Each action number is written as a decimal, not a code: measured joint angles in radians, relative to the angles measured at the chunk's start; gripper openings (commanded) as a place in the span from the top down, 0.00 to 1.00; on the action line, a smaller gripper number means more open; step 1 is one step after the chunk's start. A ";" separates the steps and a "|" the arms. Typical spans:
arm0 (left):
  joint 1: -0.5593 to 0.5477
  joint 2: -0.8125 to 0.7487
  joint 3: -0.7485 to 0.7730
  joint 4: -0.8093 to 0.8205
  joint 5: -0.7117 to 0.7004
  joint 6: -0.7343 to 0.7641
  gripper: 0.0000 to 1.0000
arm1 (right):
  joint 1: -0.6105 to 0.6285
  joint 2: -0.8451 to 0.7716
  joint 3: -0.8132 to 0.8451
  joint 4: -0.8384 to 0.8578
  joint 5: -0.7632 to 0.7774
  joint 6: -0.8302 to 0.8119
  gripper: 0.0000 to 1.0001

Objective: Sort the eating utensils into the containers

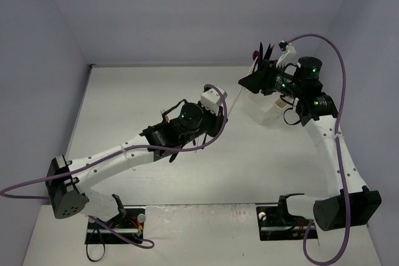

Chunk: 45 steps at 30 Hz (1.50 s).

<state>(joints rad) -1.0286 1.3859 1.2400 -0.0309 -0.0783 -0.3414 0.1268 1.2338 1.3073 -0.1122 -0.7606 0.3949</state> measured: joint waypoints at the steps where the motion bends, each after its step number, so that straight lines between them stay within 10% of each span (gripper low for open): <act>1: 0.000 0.002 0.001 0.003 0.001 0.001 1.00 | 0.002 0.003 0.002 0.002 -0.002 0.004 0.87; 10: 0.000 0.045 0.002 0.014 0.003 0.001 0.94 | 0.021 0.006 0.007 0.000 -0.025 0.023 1.00; 20: 0.000 0.029 -0.026 -0.042 -0.091 -0.025 0.13 | -0.002 0.006 0.008 0.000 0.082 -0.050 1.00; 23: 0.000 0.007 -0.070 -0.077 -0.147 -0.040 0.05 | -0.035 0.005 0.007 0.000 0.134 -0.085 1.00; 45: 0.237 -0.401 -0.496 -0.326 -0.255 -0.167 0.03 | -0.233 0.111 0.026 0.235 0.726 -0.397 1.00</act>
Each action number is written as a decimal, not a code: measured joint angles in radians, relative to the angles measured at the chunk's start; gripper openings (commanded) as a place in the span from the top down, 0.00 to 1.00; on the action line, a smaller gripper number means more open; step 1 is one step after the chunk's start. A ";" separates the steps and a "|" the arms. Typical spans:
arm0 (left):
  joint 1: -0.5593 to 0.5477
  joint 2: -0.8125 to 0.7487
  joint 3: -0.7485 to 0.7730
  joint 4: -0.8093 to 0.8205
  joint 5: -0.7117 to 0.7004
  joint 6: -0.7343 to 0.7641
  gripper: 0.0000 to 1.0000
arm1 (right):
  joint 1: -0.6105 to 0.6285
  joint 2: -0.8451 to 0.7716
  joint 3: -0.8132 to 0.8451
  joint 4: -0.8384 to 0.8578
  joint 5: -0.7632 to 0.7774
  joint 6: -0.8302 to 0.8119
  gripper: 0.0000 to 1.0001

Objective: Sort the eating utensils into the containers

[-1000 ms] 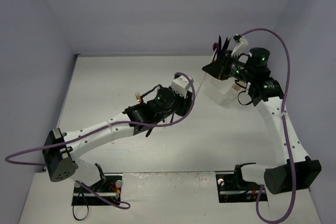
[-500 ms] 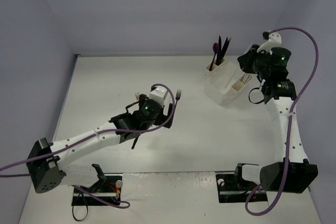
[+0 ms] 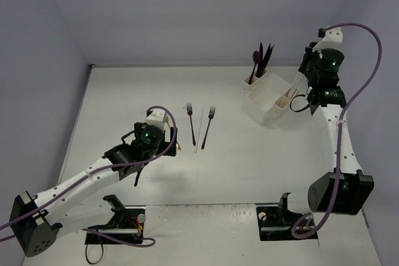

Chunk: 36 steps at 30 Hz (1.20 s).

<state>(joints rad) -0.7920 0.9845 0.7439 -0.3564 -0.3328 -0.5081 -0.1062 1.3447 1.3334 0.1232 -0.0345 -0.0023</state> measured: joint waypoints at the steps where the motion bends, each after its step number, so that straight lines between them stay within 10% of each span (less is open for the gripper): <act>1: 0.002 -0.004 0.000 -0.004 -0.002 0.001 0.03 | 0.000 0.013 -0.003 0.018 0.012 -0.003 1.00; 19: 0.004 0.010 -0.006 -0.030 0.002 0.002 0.03 | -0.012 0.139 -0.201 0.266 0.099 0.031 0.97; 23: 0.004 0.011 -0.006 -0.032 0.014 -0.001 0.03 | -0.012 0.149 -0.240 0.285 0.098 0.044 0.78; 31: 0.004 0.050 0.010 -0.038 0.027 -0.021 0.03 | -0.013 0.126 -0.267 0.275 0.076 0.057 0.01; 36: 0.004 0.151 0.093 -0.057 0.053 -0.041 0.03 | -0.013 0.025 -0.257 0.199 0.020 0.077 0.00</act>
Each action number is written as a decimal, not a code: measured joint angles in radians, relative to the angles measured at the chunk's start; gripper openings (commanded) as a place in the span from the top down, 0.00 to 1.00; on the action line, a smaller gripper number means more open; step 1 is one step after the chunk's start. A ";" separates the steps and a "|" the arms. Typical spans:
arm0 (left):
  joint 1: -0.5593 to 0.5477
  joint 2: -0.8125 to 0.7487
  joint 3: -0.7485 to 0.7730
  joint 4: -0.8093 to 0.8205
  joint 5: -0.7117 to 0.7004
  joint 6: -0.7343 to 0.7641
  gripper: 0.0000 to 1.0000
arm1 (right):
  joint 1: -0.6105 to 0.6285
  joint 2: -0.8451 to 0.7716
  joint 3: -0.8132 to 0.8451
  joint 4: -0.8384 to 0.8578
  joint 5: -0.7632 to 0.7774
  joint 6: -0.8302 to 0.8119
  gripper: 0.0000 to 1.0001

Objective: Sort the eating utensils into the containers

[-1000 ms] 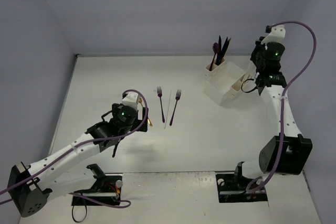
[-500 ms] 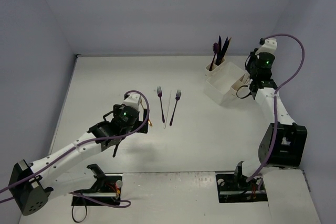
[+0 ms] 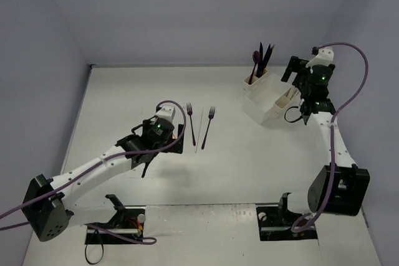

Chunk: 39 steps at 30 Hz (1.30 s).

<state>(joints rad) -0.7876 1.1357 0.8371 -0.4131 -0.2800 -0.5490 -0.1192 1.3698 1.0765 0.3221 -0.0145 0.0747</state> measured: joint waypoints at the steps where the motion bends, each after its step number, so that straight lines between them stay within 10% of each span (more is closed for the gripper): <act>1: 0.000 0.025 0.023 0.000 0.008 -0.004 0.03 | 0.000 -0.029 0.006 -0.015 -0.012 0.005 0.00; 16: -0.004 0.477 0.363 -0.089 0.123 -0.084 0.31 | 0.010 -0.493 -0.082 -0.179 -0.079 0.121 0.00; 31: -0.037 0.759 0.459 -0.139 0.187 -0.145 0.48 | 0.101 -0.612 -0.169 -0.334 -0.072 0.143 0.00; 39: -0.044 0.793 0.499 -0.139 0.182 -0.161 0.75 | 0.130 -0.634 -0.171 -0.361 -0.067 0.143 0.00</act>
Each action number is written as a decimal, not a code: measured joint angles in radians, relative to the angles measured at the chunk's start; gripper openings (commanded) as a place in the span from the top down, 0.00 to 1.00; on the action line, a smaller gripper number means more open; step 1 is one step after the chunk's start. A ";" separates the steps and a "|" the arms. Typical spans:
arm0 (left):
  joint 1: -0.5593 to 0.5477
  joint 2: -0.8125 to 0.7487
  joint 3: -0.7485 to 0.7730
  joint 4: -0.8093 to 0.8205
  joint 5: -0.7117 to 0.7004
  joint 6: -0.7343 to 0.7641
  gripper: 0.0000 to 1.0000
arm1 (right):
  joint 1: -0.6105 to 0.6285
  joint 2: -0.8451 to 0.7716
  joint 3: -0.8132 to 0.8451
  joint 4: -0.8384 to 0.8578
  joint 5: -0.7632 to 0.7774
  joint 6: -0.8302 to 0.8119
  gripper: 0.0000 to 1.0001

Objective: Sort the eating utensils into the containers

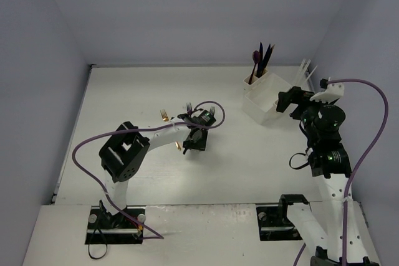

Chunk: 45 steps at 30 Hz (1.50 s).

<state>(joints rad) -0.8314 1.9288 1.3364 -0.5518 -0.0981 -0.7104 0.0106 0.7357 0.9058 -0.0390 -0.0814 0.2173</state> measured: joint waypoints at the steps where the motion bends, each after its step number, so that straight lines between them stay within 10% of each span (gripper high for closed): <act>1: 0.000 0.002 0.002 0.000 -0.001 -0.002 0.81 | 0.005 -0.001 0.000 -0.003 0.000 0.000 0.00; 7: 0.000 0.005 0.007 0.004 -0.003 -0.020 1.00 | 0.017 -0.006 -0.009 -0.012 0.000 0.000 0.00; 22: -0.051 -0.193 -0.019 0.009 -0.060 0.031 1.00 | 0.039 0.147 0.038 -0.026 -0.266 0.034 0.00; 36: -0.147 -0.469 -0.057 0.410 -0.026 0.257 1.00 | 0.062 0.395 0.273 -0.025 -0.589 0.190 0.02; 45: -0.182 -0.469 -0.057 0.525 0.034 0.329 1.00 | 0.092 0.461 0.315 -0.021 -0.632 0.217 0.32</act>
<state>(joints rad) -1.0136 1.4603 1.2789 -0.0269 -0.0637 -0.3812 0.1030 1.1966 1.2213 -0.0599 -0.7137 0.4342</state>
